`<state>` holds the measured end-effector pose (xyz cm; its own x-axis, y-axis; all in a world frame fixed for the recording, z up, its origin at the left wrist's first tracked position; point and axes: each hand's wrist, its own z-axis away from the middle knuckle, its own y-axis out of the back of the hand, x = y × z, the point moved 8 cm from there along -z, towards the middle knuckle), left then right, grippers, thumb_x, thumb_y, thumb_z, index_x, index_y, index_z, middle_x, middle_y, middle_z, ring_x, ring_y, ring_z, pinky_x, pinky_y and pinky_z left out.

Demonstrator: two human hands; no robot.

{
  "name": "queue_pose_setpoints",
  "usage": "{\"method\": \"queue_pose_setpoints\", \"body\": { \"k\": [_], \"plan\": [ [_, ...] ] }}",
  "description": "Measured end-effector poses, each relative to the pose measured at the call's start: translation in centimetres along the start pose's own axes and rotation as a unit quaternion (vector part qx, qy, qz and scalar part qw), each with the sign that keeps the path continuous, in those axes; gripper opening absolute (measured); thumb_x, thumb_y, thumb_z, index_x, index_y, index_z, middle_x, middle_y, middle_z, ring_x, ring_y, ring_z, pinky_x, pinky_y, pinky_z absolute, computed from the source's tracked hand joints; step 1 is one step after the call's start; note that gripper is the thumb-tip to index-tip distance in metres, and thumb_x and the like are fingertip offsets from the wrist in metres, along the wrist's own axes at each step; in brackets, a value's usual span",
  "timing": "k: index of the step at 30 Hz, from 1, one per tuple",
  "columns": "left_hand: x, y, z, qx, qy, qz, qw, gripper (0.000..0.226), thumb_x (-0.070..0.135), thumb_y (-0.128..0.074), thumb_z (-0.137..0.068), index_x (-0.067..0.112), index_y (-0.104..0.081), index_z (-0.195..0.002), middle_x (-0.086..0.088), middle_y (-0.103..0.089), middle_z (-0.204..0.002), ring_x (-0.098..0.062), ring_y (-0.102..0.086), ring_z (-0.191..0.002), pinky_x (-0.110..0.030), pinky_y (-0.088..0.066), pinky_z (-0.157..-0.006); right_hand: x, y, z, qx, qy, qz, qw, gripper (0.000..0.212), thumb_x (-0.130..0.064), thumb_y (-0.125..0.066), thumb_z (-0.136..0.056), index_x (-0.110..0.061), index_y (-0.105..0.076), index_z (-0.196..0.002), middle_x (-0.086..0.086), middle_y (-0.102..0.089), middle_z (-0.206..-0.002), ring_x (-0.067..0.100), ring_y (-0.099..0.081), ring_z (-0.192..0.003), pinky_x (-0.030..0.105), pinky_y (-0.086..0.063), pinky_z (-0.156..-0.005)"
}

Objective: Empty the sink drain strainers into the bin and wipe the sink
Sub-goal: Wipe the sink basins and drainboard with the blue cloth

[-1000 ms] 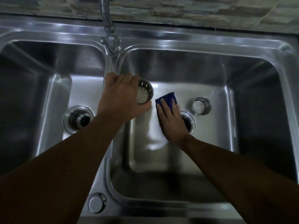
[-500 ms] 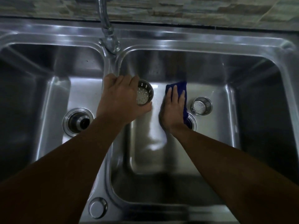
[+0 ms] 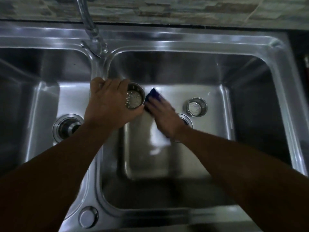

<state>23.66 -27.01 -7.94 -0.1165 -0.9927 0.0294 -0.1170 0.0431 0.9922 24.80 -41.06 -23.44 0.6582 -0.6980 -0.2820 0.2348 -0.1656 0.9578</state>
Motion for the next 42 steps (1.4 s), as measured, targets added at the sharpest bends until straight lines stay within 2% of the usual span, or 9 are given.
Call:
{"method": "queue_pose_setpoints", "body": {
  "k": [3, 9, 17, 20, 23, 26, 31, 35, 42],
  "plan": [
    [-0.2, -0.1, 0.0, -0.001, 0.0, 0.002, 1.0, 0.072, 0.072, -0.051, -0.077, 0.014, -0.061, -0.119, -0.008, -0.067, -0.104, -0.027, -0.062, -0.097, -0.042, -0.027, -0.097, 1.8, 0.0, -1.8, -0.03, -0.108, -0.005, 0.994, 0.08, -0.007, -0.054, -0.085, -0.017, -0.022, -0.158, 0.006, -0.017, -0.165, 0.038, -0.007, -0.153, 0.052, -0.013, -0.122],
    [0.2, -0.2, -0.1, -0.019, -0.007, -0.019, 1.0, 0.071, 0.07, -0.054, -0.075, 0.014, -0.061, -0.118, -0.007, -0.067, -0.105, -0.028, -0.061, -0.098, -0.043, -0.025, -0.1, -9.0, -3.6, 5.6, -0.126, 0.178, -0.053, 0.974, 0.055, -0.009, -0.043, -0.1, -0.009, -0.032, -0.153, 0.01, -0.024, -0.163, 0.028, -0.016, -0.153, 0.056, -0.001, -0.124],
    [2.5, -1.0, 1.1, -0.099, -0.051, -0.093, 0.989, 0.08, 0.058, -0.06, -0.079, -0.001, -0.052, -0.133, -0.019, -0.063, -0.123, -0.034, -0.059, -0.112, -0.045, -0.019, -0.116, -7.0, -1.4, 16.2, -0.328, 0.226, -0.15, 0.905, 0.06, 0.005, -0.048, -0.092, -0.016, -0.046, -0.148, -0.001, -0.03, -0.162, 0.02, -0.007, -0.155, 0.03, -0.008, -0.124],
    [4.3, -2.0, 1.8, -0.113, -0.041, -0.088, 0.989, 0.081, 0.06, -0.063, -0.079, 0.001, -0.053, -0.133, -0.018, -0.064, -0.123, -0.032, -0.062, -0.112, -0.046, -0.022, -0.114, -5.2, -0.7, 16.8, -0.378, 0.191, -0.189, 0.886, 0.056, 0.003, -0.06, -0.089, -0.009, -0.051, -0.143, 0.006, -0.033, -0.159, 0.02, -0.006, -0.153, 0.014, 0.008, -0.119],
    [5.7, -5.0, 2.1, -0.166, 0.003, -0.007, 0.986, 0.082, 0.061, -0.065, -0.08, 0.008, -0.044, -0.138, -0.014, -0.058, -0.128, -0.031, -0.055, -0.119, -0.048, -0.024, -0.113, -4.2, -1.1, 17.6, -0.374, 0.177, -0.174, 0.894, 0.048, -0.008, -0.057, -0.097, -0.011, -0.05, -0.144, 0.004, -0.029, -0.161, 0.018, -0.001, -0.153, 0.02, 0.014, -0.12],
    [7.0, -7.9, 2.6, -0.195, 0.027, 0.042, 0.98, 0.082, 0.061, -0.067, -0.078, 0.014, -0.041, -0.14, -0.01, -0.053, -0.133, -0.029, -0.05, -0.123, -0.046, -0.024, -0.112, -3.5, -1.8, 18.6, -0.344, 0.18, -0.118, 0.914, 0.05, -0.018, -0.052, -0.101, -0.025, -0.043, -0.149, -0.007, -0.023, -0.162, -0.006, 0.021, -0.142, 0.011, 0.032, -0.104],
    [7.9, -10.9, 3.6, -0.216, 0.051, 0.081, 0.972, 0.08, 0.057, -0.071, -0.076, 0.016, -0.043, -0.138, -0.009, -0.05, -0.134, -0.028, -0.047, -0.122, -0.04, -0.03, -0.106, -3.3, -1.6, 18.5, -0.38, 0.152, -0.105, 0.907, 0.053, -0.017, -0.048, -0.101, -0.037, -0.04, -0.149, -0.022, -0.02, -0.161, 0.005, 0.013, -0.151, 0.035, 0.008, -0.121],
    [8.1, -11.9, 3.8, -0.204, 0.069, 0.108, 0.971, 0.075, 0.053, -0.071, -0.077, 0.016, -0.044, -0.137, -0.008, -0.05, -0.133, -0.028, -0.046, -0.121, -0.037, -0.03, -0.103, -3.7, -0.8, 18.2, -0.384, 0.144, -0.146, 0.9, 0.046, -0.016, -0.045, -0.104, -0.019, -0.04, -0.15, -0.004, -0.023, -0.163, 0.013, 0.004, -0.153, 0.002, 0.029, -0.098],
    [8.4, -12.4, 3.7, -0.177, 0.084, 0.133, 0.972, 0.078, 0.057, -0.071, -0.075, 0.016, -0.045, -0.136, -0.008, -0.052, -0.13, -0.029, -0.047, -0.119, -0.039, -0.032, -0.102, -4.1, -0.5, 18.0, -0.38, 0.143, -0.162, 0.899, 0.048, -0.017, -0.046, -0.104, -0.013, -0.036, -0.152, 0.0, -0.021, -0.163, 0.0, 0.011, -0.141, -0.003, 0.03, -0.089]
  ]
}}
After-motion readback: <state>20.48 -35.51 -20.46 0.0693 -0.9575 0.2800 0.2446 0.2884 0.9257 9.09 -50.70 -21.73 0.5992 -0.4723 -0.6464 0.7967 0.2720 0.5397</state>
